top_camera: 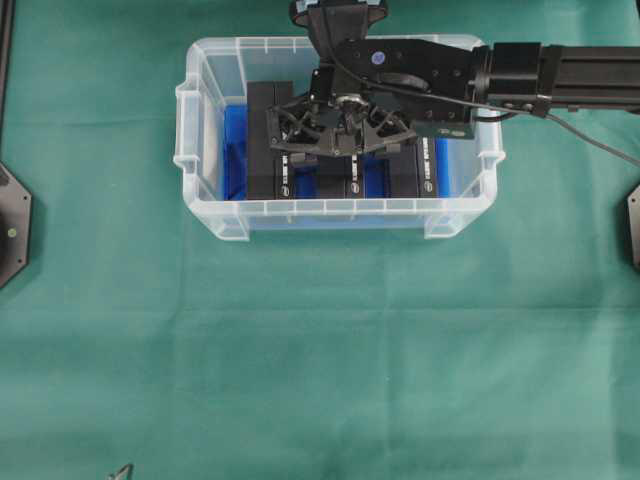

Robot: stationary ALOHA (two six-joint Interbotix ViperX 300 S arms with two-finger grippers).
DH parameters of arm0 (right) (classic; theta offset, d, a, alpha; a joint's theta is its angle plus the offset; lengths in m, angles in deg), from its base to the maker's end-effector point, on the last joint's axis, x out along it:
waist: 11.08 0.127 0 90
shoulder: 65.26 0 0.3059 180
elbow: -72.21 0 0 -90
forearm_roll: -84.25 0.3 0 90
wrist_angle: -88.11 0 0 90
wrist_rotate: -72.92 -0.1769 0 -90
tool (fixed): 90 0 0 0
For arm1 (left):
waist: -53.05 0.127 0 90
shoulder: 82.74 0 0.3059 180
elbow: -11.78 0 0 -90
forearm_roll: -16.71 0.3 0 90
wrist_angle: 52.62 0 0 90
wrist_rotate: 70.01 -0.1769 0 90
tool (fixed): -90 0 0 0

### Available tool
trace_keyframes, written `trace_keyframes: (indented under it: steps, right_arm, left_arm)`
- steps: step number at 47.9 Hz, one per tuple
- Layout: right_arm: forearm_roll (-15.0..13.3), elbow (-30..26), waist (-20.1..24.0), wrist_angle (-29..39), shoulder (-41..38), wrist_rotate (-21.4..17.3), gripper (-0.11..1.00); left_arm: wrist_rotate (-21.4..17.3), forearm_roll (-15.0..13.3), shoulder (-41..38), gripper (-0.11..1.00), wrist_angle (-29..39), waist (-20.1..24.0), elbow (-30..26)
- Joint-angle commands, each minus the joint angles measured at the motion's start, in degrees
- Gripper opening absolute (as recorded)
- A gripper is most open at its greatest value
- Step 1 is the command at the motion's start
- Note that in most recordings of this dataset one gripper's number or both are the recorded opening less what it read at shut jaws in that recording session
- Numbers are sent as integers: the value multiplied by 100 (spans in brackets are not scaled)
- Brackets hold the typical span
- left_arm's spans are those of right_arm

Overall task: Take the box out of the case with the right arm.
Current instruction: 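Lower the right gripper around the middle box and close it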

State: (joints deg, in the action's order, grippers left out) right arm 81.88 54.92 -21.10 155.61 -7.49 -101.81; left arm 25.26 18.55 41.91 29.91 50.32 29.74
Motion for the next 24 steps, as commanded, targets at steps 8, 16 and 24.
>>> trace_keyframes:
  steps: [8, 16, 24]
  right_arm:
    - [0, -88, 9, -97, 114, -9, 65]
    - [44, -281, 9, 141, 149, -9, 65]
    - [44, -756, 9, 817, 193, -44, 65]
  left_arm:
    - [-9, 18, -26, 0, -26, 18, -141]
    - [-9, 18, -26, 0, -26, 18, -141]
    - [0, 18, -18, 0, -26, 18, -141]
